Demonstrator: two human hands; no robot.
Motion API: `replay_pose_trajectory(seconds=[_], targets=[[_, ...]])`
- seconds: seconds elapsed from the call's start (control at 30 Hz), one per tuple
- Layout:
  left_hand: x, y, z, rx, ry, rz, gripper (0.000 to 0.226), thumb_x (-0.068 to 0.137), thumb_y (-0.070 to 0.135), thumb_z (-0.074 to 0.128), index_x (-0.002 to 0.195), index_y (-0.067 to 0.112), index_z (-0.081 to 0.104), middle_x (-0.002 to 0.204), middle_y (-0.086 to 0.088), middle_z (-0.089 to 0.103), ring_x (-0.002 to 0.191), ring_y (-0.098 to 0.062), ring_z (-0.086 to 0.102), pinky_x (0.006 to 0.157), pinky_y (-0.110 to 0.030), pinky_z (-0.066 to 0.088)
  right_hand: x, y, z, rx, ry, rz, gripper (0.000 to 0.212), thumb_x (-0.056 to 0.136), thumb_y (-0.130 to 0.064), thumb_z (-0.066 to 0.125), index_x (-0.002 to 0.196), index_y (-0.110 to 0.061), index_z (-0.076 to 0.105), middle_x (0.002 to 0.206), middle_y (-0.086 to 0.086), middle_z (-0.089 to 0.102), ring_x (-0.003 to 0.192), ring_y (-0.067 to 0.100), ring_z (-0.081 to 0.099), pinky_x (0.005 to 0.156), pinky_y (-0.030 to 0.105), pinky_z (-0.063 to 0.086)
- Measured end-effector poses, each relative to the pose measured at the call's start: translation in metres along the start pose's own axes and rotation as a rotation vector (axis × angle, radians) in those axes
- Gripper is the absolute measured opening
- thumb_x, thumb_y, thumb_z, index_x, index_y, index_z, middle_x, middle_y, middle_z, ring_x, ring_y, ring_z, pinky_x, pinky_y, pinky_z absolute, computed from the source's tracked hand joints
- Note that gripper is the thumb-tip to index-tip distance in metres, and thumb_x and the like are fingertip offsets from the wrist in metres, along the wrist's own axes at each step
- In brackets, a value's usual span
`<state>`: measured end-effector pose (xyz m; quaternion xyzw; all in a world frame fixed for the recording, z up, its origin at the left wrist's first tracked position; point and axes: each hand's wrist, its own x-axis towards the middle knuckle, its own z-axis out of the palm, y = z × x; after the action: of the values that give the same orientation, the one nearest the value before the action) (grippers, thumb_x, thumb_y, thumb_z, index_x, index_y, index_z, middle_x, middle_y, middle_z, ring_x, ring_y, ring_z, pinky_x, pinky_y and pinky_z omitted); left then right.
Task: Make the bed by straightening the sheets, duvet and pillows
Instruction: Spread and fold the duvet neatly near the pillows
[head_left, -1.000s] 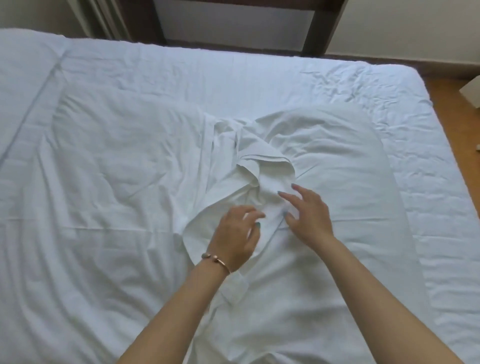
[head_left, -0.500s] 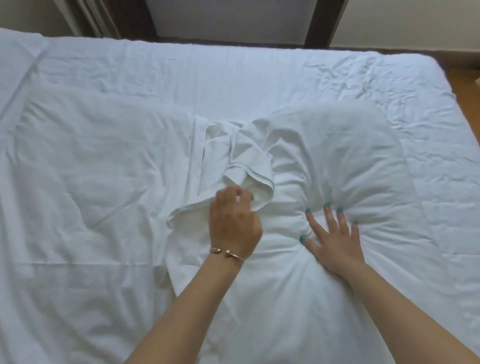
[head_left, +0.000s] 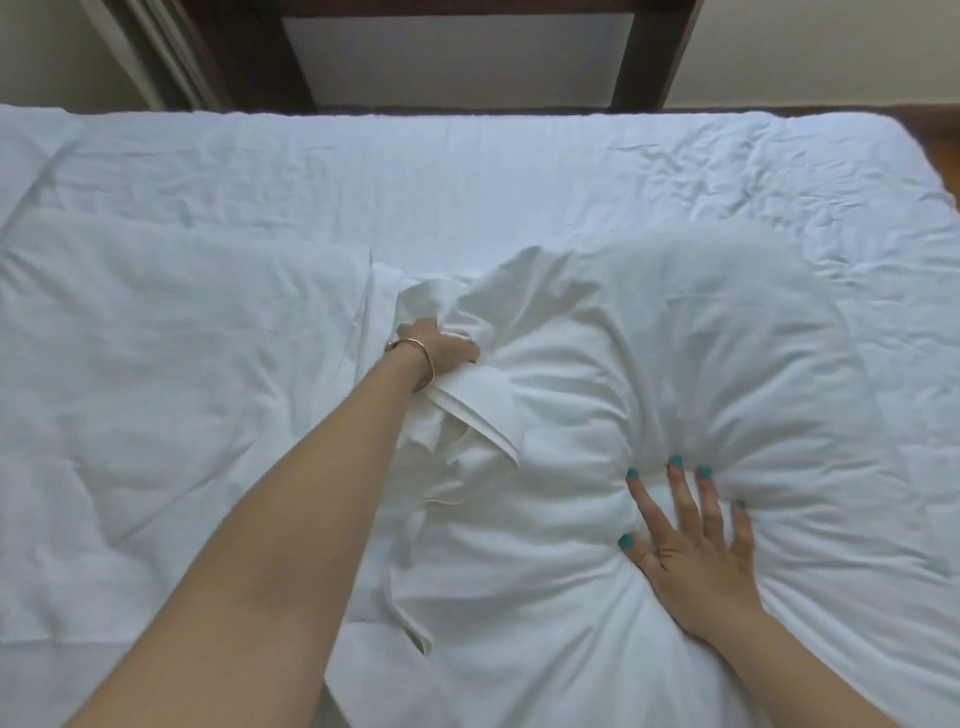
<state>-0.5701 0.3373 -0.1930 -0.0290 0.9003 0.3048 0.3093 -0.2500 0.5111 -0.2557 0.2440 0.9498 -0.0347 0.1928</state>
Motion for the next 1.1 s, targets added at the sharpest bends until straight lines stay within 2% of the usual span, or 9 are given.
replay_pose_trajectory(seconds=[0.1,0.23,0.37,0.57,0.7,0.77,0.87,0.97,1.1], targets=[[0.004,0.006,-0.030,-0.127,-0.138,0.216,0.054,0.049,0.024,0.068,0.100,0.006,0.061,0.086,-0.003,0.059,0.075,-0.019,0.056,0.064,-0.026,0.051,0.003,0.003,0.006,-0.016,0.035,0.007,0.067,0.087,-0.070,0.017,0.150,-0.051,0.002,0.163,-0.005,-0.003,0.148,0.016,-0.016,0.114,0.044,-0.011],[0.009,0.023,-0.068,0.130,-0.181,0.394,0.061,0.076,0.016,0.065,0.132,0.029,0.045,0.104,0.005,0.058,0.089,-0.015,0.057,0.070,-0.022,0.047,0.009,0.003,0.011,-0.048,0.111,-0.016,0.067,0.087,-0.065,0.030,0.150,-0.043,0.025,0.161,0.000,0.019,0.150,0.019,-0.002,0.114,0.046,0.000],[0.015,0.042,-0.090,0.377,-0.302,0.464,0.040,0.061,0.030,0.057,0.099,0.041,0.060,0.087,0.010,0.062,0.076,-0.012,0.058,0.064,-0.023,0.045,0.011,0.003,0.013,-0.059,0.162,-0.008,0.063,0.093,-0.065,0.019,0.151,-0.042,0.024,0.160,0.002,0.022,0.150,0.019,0.000,0.116,0.044,-0.008],[0.035,0.033,-0.091,0.195,0.042,0.594,0.020,0.079,0.017,0.066,0.096,0.025,0.067,0.104,0.007,0.063,0.092,-0.012,0.061,0.080,-0.026,0.050,0.013,0.002,0.017,-0.033,0.167,0.015,0.063,0.094,-0.066,0.009,0.151,-0.043,0.024,0.160,0.001,0.024,0.150,0.019,0.001,0.116,0.044,-0.005],[0.048,0.050,-0.093,0.590,0.155,0.494,0.016,0.086,0.031,0.052,0.093,0.031,0.066,0.084,0.003,0.060,0.078,-0.023,0.055,0.074,-0.035,0.051,0.013,0.003,0.018,-0.039,0.164,0.012,0.063,0.094,-0.065,0.009,0.151,-0.042,0.024,0.160,0.002,0.023,0.150,0.020,0.005,0.115,0.045,0.000],[0.044,0.058,-0.087,0.432,-0.005,0.361,0.017,0.079,0.033,0.058,0.066,0.023,0.056,0.067,0.000,0.049,0.065,-0.022,0.046,0.058,-0.029,0.042,0.013,0.004,0.019,-0.054,0.165,0.010,0.063,0.095,-0.065,0.010,0.151,-0.041,0.025,0.160,0.002,0.022,0.148,0.024,0.013,0.114,0.046,0.003],[0.036,0.053,-0.080,-0.032,-0.355,0.185,0.017,0.081,0.023,0.069,0.075,0.017,0.055,0.070,-0.001,0.051,0.062,-0.017,0.049,0.052,-0.024,0.042,0.014,0.003,0.020,-0.063,0.194,0.027,0.063,0.094,-0.065,0.010,0.150,-0.042,0.027,0.161,0.001,0.022,0.149,0.023,0.013,0.112,0.047,0.006],[0.032,0.033,-0.084,0.022,-0.504,0.118,0.042,0.071,0.024,0.082,0.102,0.017,0.055,0.084,-0.007,0.057,0.072,-0.020,0.051,0.060,-0.028,0.043,0.015,0.005,0.020,-0.072,0.190,0.015,0.063,0.094,-0.065,0.011,0.151,-0.041,0.026,0.161,0.001,0.020,0.150,0.020,0.006,0.112,0.047,0.006],[0.031,0.018,-0.092,-0.228,-0.537,0.273,0.053,0.048,0.016,0.078,0.099,0.008,0.067,0.094,-0.008,0.070,0.089,-0.023,0.066,0.081,-0.032,0.055,0.015,0.004,0.022,-0.070,0.213,0.016,0.063,0.094,-0.065,0.011,0.150,-0.041,0.028,0.161,0.002,0.022,0.150,0.019,0.003,0.112,0.047,0.006]])
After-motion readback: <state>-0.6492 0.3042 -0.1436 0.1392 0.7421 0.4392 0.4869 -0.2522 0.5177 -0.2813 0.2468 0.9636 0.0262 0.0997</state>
